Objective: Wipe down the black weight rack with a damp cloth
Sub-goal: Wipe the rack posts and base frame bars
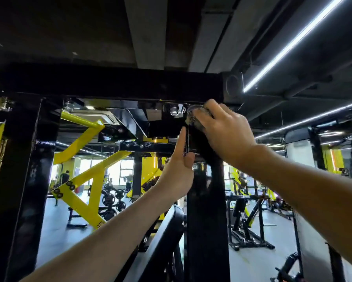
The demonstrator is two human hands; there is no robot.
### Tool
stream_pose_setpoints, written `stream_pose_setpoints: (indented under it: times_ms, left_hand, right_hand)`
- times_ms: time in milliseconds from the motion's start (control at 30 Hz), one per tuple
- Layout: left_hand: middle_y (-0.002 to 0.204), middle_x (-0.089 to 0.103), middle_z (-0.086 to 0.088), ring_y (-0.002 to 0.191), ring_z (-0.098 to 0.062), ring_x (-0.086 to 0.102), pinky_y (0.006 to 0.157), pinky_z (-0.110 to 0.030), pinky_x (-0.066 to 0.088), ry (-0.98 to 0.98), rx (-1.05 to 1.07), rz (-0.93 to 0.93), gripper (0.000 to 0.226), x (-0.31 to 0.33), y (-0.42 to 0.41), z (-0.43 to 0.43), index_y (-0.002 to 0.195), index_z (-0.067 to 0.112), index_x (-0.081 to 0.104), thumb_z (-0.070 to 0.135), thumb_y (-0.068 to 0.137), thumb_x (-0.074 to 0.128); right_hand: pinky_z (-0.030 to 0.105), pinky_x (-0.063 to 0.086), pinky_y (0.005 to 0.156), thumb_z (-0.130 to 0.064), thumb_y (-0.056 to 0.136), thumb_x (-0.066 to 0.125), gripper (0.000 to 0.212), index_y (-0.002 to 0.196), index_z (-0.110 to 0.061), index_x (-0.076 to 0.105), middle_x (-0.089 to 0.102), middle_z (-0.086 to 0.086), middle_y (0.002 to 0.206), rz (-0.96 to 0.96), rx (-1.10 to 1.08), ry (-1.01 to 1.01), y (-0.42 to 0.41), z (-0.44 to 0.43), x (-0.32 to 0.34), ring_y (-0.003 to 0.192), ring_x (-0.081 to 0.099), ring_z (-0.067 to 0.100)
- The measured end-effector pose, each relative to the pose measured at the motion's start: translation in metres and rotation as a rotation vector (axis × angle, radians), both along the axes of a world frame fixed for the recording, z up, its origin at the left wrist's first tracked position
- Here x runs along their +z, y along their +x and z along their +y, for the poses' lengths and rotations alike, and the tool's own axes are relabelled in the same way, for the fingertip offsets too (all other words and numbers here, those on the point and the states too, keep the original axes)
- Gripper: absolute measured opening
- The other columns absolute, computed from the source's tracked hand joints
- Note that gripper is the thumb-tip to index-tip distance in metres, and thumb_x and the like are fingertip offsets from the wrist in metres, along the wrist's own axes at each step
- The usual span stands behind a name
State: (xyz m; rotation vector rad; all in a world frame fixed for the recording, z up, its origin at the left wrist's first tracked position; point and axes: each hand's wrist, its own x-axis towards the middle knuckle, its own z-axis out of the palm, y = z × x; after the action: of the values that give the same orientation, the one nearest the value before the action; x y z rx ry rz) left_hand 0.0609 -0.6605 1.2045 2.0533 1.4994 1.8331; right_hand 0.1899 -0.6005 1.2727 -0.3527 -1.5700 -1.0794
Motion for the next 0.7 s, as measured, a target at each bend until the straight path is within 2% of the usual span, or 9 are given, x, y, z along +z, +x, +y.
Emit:
stream_pose_setpoints:
  times_ms: [67,133,233,367,433,533,600,667,700]
  left_hand:
    - [0.079,0.038,0.021,0.057,0.001,0.034,0.052,-0.020,0.036,0.038,-0.037,0.003,0.067,-0.002,0.001,0.003,0.154,0.050,-0.007,0.024,0.108,0.034]
    - [0.075,0.029,0.022,0.063,-0.009,0.043,0.053,-0.027,0.038,0.061,-0.046,0.021,0.066,-0.006,0.000,0.004,0.153,0.050,-0.009,0.026,0.108,0.033]
    - [0.076,0.031,0.018,0.057,-0.019,0.043,0.048,-0.027,0.038,0.060,-0.044,0.026,0.068,-0.009,0.000,0.007,0.151,0.053,-0.013,0.026,0.108,0.033]
    - [0.081,0.030,0.022,0.052,-0.002,0.031,0.042,-0.013,0.033,0.045,-0.059,0.051,0.071,-0.009,-0.003,0.013,0.152,0.050,-0.015,0.020,0.108,0.033]
    - [0.081,0.037,0.020,0.052,-0.003,0.034,0.041,-0.013,0.031,0.045,-0.074,0.064,0.071,-0.009,-0.005,0.014,0.152,0.047,-0.015,0.018,0.108,0.033]
    - [0.085,0.047,0.014,0.065,-0.011,0.046,0.057,-0.019,0.041,0.058,-0.105,0.063,0.071,-0.009,-0.004,0.013,0.155,0.040,-0.013,0.013,0.108,0.032]
    - [0.110,0.055,0.010,0.087,-0.019,0.046,0.078,-0.034,0.044,0.051,-0.134,0.038,0.069,-0.010,-0.004,0.012,0.154,0.044,-0.013,0.015,0.108,0.030]
    - [0.152,0.041,0.001,0.086,-0.016,0.050,0.079,-0.035,0.045,0.044,-0.098,0.052,0.070,-0.011,-0.005,0.013,0.153,0.049,-0.012,0.018,0.108,0.032]
    - [0.160,0.031,-0.005,0.080,-0.008,0.051,0.076,-0.031,0.046,0.054,-0.077,0.067,0.070,-0.011,-0.005,0.013,0.153,0.050,-0.011,0.018,0.108,0.032]
  right_hand:
    - [0.039,0.056,0.060,-0.010,0.091,0.065,0.023,0.114,-0.009,0.064,0.055,0.008,0.107,0.151,0.050,-0.136,0.002,0.000,-0.001,0.087,0.062,0.029]
    - [0.038,0.056,0.058,-0.007,0.089,0.066,0.025,0.113,-0.008,0.063,0.055,0.009,0.109,0.074,0.045,-0.113,-0.007,0.001,-0.014,0.085,0.063,0.030]
    - [0.038,0.056,0.052,-0.003,0.083,0.070,0.032,0.114,-0.006,0.064,0.057,0.010,0.109,-0.126,-0.030,-0.011,-0.001,0.003,-0.024,0.081,0.064,0.029]
    - [0.037,0.055,0.067,-0.008,0.086,0.068,0.035,0.120,-0.005,0.059,0.053,0.013,0.116,0.125,-0.015,-0.139,0.000,0.000,-0.019,0.096,0.061,0.031]
    - [0.037,0.056,0.074,-0.017,0.092,0.059,0.036,0.124,-0.001,0.053,0.049,0.017,0.121,0.016,-0.126,-0.069,-0.012,0.000,-0.031,0.099,0.057,0.031]
    - [0.039,0.057,0.069,-0.028,0.095,0.060,0.043,0.126,0.000,0.053,0.050,0.018,0.121,-0.093,-0.136,0.020,-0.005,0.002,-0.034,0.093,0.058,0.029]
    - [0.044,0.058,0.068,-0.015,0.087,0.072,0.044,0.125,-0.002,0.054,0.051,0.017,0.123,-0.063,-0.108,-0.006,0.005,0.004,-0.024,0.096,0.059,0.032]
    - [0.047,0.058,0.073,-0.007,0.083,0.074,0.046,0.125,-0.003,0.056,0.052,0.016,0.123,0.017,-0.061,-0.084,0.007,0.006,-0.023,0.100,0.059,0.034]
    - [0.047,0.058,0.075,-0.007,0.083,0.074,0.047,0.125,-0.002,0.057,0.053,0.015,0.123,0.014,-0.038,-0.088,0.003,0.006,-0.027,0.099,0.059,0.033]
